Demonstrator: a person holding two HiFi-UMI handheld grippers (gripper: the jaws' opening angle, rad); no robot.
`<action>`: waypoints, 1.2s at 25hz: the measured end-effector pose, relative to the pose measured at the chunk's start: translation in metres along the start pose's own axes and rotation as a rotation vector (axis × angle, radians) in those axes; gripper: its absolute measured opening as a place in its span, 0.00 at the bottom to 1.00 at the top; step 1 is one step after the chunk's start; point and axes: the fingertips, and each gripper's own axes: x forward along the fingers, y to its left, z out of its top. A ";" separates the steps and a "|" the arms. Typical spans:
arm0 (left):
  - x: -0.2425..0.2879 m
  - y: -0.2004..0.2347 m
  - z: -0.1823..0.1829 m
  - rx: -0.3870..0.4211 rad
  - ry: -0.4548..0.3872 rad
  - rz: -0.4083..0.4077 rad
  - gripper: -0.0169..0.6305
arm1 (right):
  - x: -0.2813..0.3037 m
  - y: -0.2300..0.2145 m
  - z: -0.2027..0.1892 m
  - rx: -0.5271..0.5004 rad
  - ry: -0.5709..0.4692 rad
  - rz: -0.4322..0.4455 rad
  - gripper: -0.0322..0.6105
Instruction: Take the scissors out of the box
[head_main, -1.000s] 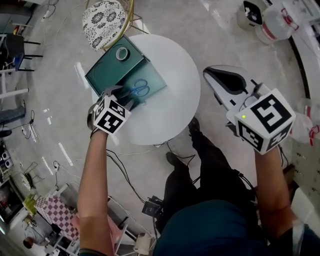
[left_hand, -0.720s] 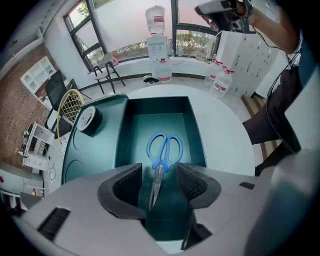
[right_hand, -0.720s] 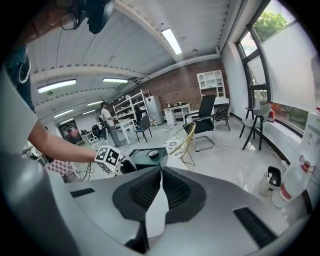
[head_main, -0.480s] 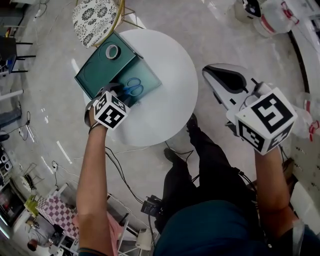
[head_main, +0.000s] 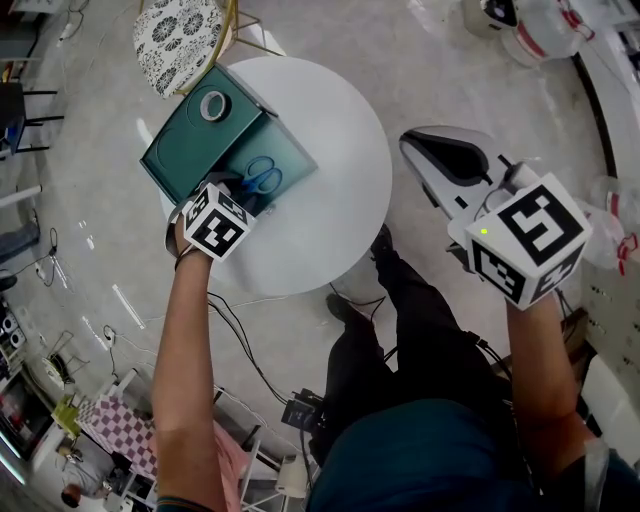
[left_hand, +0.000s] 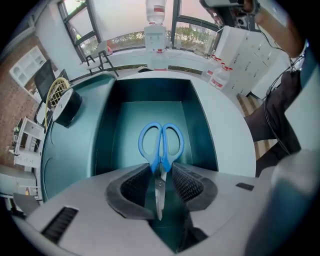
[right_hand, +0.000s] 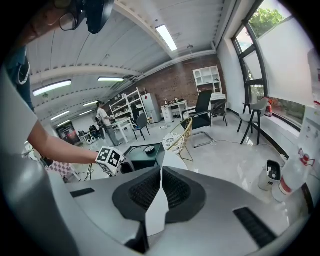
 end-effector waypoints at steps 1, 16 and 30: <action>-0.001 0.000 0.000 -0.011 -0.008 0.003 0.27 | 0.000 0.002 0.000 -0.001 0.002 0.002 0.11; -0.040 0.008 0.016 -0.123 -0.160 0.111 0.25 | -0.003 0.032 0.024 -0.043 -0.009 0.016 0.11; -0.183 -0.006 0.018 -0.233 -0.389 0.267 0.25 | -0.039 0.100 0.087 -0.134 -0.099 0.062 0.11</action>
